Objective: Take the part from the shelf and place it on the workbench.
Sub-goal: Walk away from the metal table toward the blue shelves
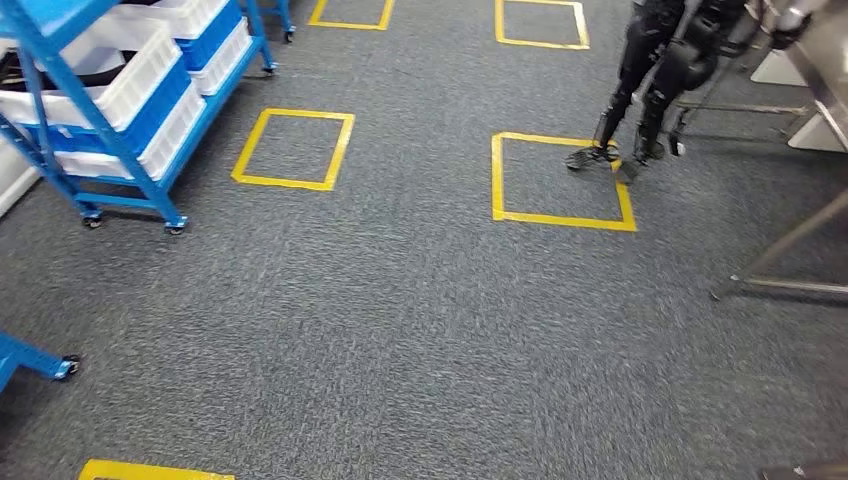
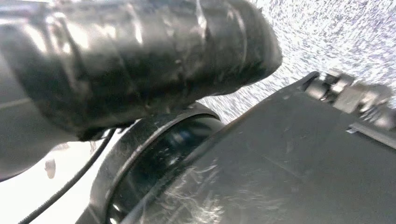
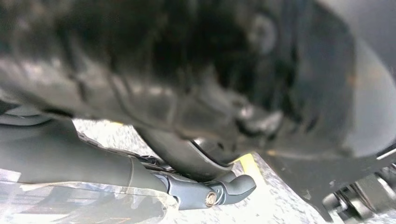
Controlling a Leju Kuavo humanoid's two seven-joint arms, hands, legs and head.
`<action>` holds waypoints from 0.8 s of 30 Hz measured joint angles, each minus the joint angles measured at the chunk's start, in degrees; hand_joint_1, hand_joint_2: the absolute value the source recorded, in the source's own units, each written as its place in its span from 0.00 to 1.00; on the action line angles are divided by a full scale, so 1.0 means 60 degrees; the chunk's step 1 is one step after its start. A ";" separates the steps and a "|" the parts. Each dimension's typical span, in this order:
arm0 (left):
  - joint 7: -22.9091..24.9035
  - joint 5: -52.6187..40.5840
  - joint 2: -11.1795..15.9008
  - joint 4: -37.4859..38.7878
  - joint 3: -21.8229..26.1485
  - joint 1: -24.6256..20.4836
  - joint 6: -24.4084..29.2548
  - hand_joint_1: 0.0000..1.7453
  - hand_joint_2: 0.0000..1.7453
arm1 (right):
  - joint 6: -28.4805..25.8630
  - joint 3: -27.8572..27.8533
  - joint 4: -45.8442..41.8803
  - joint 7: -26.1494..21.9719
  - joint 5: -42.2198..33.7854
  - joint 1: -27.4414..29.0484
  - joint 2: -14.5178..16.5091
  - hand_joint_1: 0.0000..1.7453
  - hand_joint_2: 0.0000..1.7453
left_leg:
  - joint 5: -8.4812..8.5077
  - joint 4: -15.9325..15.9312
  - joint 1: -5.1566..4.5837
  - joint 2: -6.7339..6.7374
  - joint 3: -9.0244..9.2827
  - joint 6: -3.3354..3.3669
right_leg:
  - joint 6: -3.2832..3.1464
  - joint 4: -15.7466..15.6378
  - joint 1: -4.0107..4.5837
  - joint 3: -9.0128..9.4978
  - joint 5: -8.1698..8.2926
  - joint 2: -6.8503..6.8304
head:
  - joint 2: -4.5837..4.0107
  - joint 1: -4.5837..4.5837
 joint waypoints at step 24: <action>-0.1842 0.4489 0.0172 0.0131 0.3022 0.0262 0.0800 0.00 0.00 | 0.0132 -0.0140 0.0016 0.0445 -0.0531 0.0021 0.0001 0.00 0.00 | -0.0022 0.0263 -0.0120 0.0659 -0.0210 -0.0271 | -0.0259 -0.1486 0.0097 0.0808 0.0740 -0.0747 | 0.0000 -0.0138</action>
